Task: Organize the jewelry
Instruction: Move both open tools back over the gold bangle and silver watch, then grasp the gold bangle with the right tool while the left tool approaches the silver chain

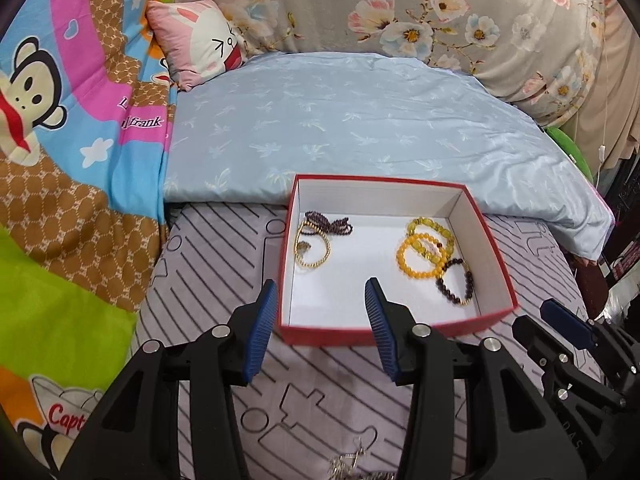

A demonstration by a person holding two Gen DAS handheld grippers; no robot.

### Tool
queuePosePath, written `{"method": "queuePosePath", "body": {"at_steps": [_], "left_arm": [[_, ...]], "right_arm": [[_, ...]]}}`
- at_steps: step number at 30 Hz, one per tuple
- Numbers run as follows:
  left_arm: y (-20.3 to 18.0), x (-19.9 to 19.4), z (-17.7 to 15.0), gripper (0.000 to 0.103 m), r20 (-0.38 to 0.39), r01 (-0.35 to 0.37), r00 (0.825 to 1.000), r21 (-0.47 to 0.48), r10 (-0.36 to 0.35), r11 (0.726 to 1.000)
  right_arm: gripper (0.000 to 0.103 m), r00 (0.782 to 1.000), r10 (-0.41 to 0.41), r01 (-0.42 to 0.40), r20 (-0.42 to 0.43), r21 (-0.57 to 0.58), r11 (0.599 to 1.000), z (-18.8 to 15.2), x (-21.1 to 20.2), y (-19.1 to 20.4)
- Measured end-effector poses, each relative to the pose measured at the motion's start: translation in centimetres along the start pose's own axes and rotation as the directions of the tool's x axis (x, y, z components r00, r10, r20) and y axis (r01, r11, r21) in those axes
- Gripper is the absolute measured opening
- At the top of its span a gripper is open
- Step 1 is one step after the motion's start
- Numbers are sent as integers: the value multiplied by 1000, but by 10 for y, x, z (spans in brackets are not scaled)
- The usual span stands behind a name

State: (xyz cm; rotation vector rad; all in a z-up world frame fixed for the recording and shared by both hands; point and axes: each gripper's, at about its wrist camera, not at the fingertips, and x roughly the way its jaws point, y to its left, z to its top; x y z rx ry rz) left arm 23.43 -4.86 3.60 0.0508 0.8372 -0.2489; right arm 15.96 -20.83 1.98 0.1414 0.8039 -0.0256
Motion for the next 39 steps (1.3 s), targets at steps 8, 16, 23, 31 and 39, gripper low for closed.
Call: {"method": "queuePosePath", "body": {"at_steps": [8, 16, 23, 31, 39], "left_arm": [[6, -16, -51, 43, -60, 9, 998, 8, -9, 1000], [21, -20, -95, 43, -129, 1, 992, -42, -6, 999], [33, -22, -125, 43, -176, -13, 984, -61, 2, 998], [44, -24, -156, 43, -227, -21, 974, -63, 6, 998], [43, -26, -166, 43, -243, -14, 970, -57, 0, 998]], "right_arm": [[37, 997, 9, -12, -71, -39, 999, -56, -18, 7], [35, 986, 39, -51, -165, -71, 996, -110, -22, 25], [26, 973, 62, -83, -224, -84, 993, -138, -16, 41], [23, 970, 50, -78, -239, -107, 991, -148, -6, 51], [9, 968, 43, -71, -247, -107, 992, -149, 2, 51]]}}
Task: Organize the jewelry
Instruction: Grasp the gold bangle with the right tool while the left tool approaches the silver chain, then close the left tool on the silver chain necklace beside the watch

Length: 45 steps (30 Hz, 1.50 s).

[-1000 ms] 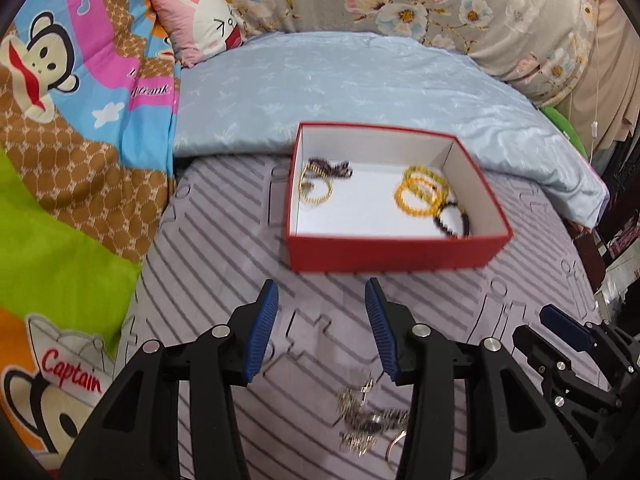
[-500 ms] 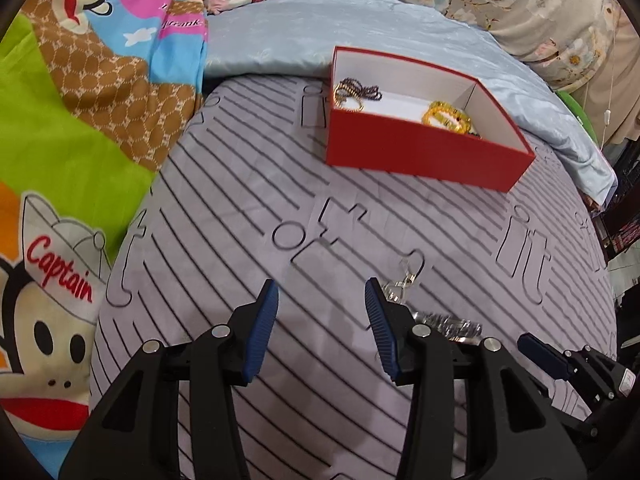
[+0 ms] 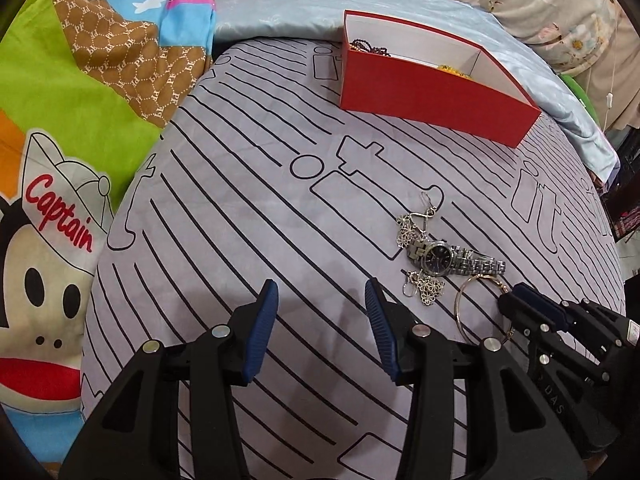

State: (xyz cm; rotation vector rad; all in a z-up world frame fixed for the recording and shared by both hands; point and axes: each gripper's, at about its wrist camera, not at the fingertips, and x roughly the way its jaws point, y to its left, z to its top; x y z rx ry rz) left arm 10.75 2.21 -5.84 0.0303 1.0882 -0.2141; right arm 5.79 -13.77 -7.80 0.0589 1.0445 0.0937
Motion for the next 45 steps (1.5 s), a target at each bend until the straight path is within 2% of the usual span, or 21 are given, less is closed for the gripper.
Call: {"method": "queuePosePath", "body": {"at_steps": [2, 4, 19, 30, 33, 37, 41, 43, 45], "left_arm": [[-2, 0, 0, 43, -2, 5, 1000, 3, -5, 1000], [-3, 1, -1, 43, -4, 14, 1000, 5, -14, 1000], [-30, 8, -5, 44, -34, 112, 993, 48, -111, 993], [-47, 21, -3, 44, -26, 123, 992, 55, -122, 991], [-48, 21, -3, 40, -26, 124, 992, 63, -123, 990], [-48, 22, -3, 22, -28, 131, 991, 68, -129, 989], [-47, 22, -3, 18, -30, 139, 990, 65, -137, 988], [-46, 21, -4, 8, -31, 141, 990, 71, -139, 988], [-45, 20, -4, 5, -32, 141, 990, 70, -139, 988]], "right_arm": [[3, 1000, -2, 2, 0, 5, 1000, 0, 0, -2], [2, 1000, -1, 1, -1, 9, 1000, -1, -1, -3], [2, 1000, -4, 5, -8, 95, 995, -13, -13, -26], [2, 1000, 4, -4, -5, 128, 992, -16, -18, -35], [2, 1000, 6, -6, -5, 128, 992, -16, -18, -35], [2, 1000, 10, -9, -4, 131, 991, -16, -18, -35], [2, 1000, 11, -10, -4, 131, 991, -17, -19, -34], [2, 1000, 12, -11, -2, 133, 991, -17, -19, -34], [2, 1000, 13, -13, 2, 133, 991, -16, -21, -33]]}}
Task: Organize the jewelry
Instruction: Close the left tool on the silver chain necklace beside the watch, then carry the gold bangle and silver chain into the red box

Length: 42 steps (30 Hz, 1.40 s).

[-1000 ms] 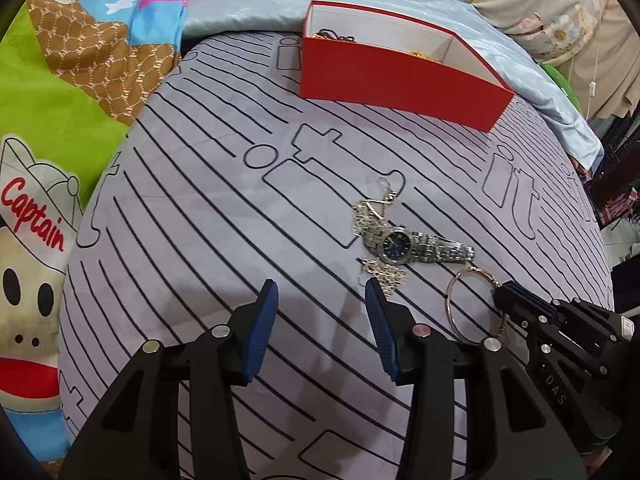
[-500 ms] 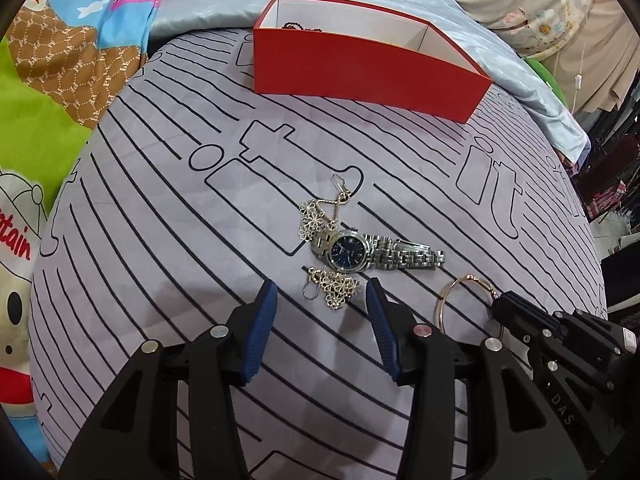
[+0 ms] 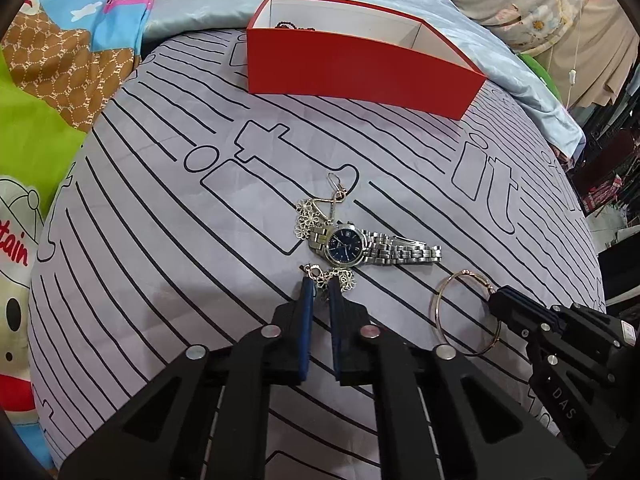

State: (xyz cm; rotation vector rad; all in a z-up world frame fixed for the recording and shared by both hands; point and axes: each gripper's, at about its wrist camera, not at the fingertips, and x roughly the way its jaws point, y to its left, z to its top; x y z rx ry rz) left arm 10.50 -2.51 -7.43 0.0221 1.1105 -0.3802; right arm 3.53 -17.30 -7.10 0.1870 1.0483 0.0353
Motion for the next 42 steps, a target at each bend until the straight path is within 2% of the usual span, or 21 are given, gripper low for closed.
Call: {"method": "queuePosePath", "body": {"at_steps": [4, 17, 24, 31, 42], "left_arm": [[2, -4, 0, 0, 4, 5, 1000, -1, -5, 1000], [6, -25, 2, 0, 28, 32, 999, -11, -31, 999], [6, -52, 15, 0, 78, 49, 996, -11, -48, 999], [2, -72, 43, 0, 146, 53, 988, -2, -52, 999], [4, -77, 118, 0, 260, 34, 965, -15, -29, 999]], "right_arm": [[2, 1000, 3, -3, 9, -2, 1000, 2, -3, 1], [2, 999, 12, -12, 29, -2, 1000, 6, -11, 1], [2, 997, 23, -23, 74, -3, 1000, 17, -26, 0], [2, 989, 25, -24, 143, -12, 1000, 45, -43, -5], [2, 967, 7, 1, 254, -34, 999, 123, -47, -12]]}}
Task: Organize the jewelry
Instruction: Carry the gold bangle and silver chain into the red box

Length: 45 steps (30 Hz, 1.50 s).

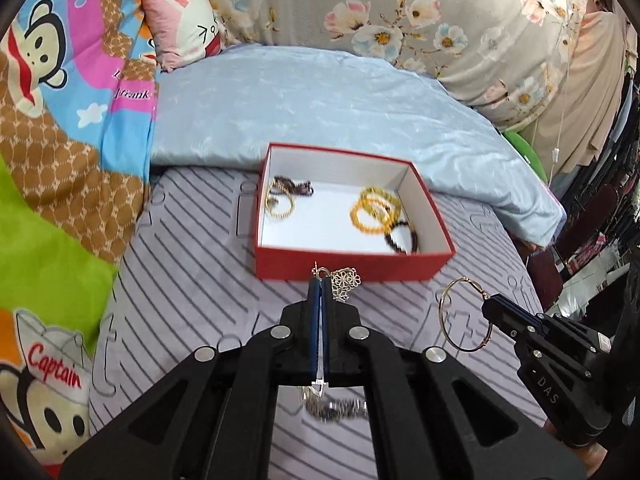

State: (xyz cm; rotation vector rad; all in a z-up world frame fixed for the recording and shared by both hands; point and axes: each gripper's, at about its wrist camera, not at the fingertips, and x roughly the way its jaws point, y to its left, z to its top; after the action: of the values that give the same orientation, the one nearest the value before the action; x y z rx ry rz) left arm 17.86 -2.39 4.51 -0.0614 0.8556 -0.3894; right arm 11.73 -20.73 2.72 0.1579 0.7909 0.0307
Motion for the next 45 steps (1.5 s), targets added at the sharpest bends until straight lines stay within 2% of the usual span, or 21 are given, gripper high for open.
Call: {"method": "queuePosePath", "body": {"at_steps": [8, 16, 25, 45], "left_arm": [[-4, 37, 40, 0, 18, -17, 1000, 16, 16, 1000], [-2, 76, 59, 0, 2, -21, 1000, 17, 21, 1000], [4, 106, 62, 0, -25, -40, 999, 21, 41, 999], [7, 138, 60, 0, -64, -45, 997, 24, 46, 999]], "right_arm": [[2, 1000, -11, 11, 22, -1, 1000, 42, 36, -5], [2, 1000, -19, 19, -8, -9, 1000, 64, 83, -4], [2, 999, -20, 19, -46, -8, 1000, 67, 118, -3], [3, 995, -22, 20, -93, -26, 999, 62, 150, 2]]}}
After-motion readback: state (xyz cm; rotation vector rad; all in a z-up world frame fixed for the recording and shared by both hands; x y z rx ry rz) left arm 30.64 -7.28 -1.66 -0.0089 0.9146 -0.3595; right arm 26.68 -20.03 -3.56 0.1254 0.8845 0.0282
